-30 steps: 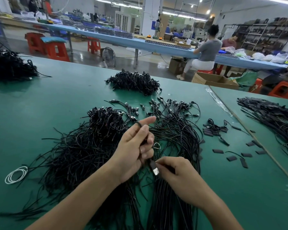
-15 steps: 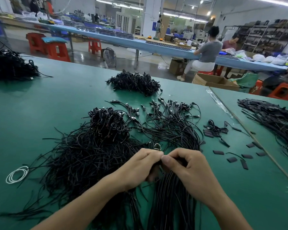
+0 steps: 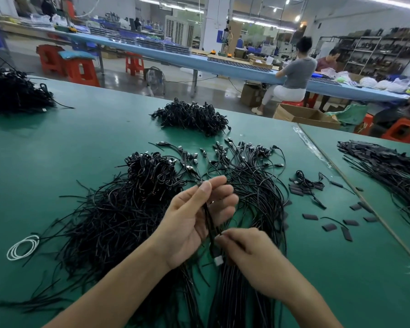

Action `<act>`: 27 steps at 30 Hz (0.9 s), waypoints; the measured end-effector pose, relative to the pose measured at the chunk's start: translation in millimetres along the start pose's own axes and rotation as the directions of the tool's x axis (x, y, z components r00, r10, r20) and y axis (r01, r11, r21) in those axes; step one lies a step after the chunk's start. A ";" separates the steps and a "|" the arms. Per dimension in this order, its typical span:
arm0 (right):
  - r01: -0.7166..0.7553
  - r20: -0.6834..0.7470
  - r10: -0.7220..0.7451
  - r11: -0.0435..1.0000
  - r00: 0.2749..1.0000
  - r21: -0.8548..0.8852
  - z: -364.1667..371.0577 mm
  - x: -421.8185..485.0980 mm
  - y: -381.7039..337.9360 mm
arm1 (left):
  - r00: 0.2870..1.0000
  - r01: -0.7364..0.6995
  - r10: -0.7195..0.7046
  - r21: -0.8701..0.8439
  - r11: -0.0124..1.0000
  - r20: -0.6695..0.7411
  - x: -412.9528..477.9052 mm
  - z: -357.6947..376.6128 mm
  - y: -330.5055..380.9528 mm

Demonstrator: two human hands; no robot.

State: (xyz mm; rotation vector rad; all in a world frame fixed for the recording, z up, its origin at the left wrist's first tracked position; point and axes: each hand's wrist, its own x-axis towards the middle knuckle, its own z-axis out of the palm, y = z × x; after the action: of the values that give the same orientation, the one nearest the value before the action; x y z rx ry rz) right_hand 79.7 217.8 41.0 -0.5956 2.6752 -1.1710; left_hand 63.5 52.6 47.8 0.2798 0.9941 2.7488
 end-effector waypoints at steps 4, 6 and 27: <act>0.012 0.070 -0.004 0.993 0.998 -0.116 1.2 -4.4 -10.4 | 0.969 -0.149 0.222 0.465 0.873 -0.106 4.6 -11.6 -14.5; 0.014 0.023 -0.010 0.984 1.000 -0.176 -4.7 -5.8 -13.5 | 0.960 -0.173 0.280 0.728 0.663 -0.027 3.8 -20.2 -18.7; -0.013 -0.145 0.036 0.988 0.989 0.156 10.0 3.6 10.1 | 0.981 0.187 -0.168 -0.227 0.956 0.098 -0.1 -6.7 16.7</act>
State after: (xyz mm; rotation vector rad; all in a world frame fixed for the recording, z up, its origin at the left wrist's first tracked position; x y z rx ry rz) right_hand 76.5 215.8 26.8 -0.4662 2.6673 -1.4531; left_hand 59.8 36.0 53.5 0.2439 0.6308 2.6348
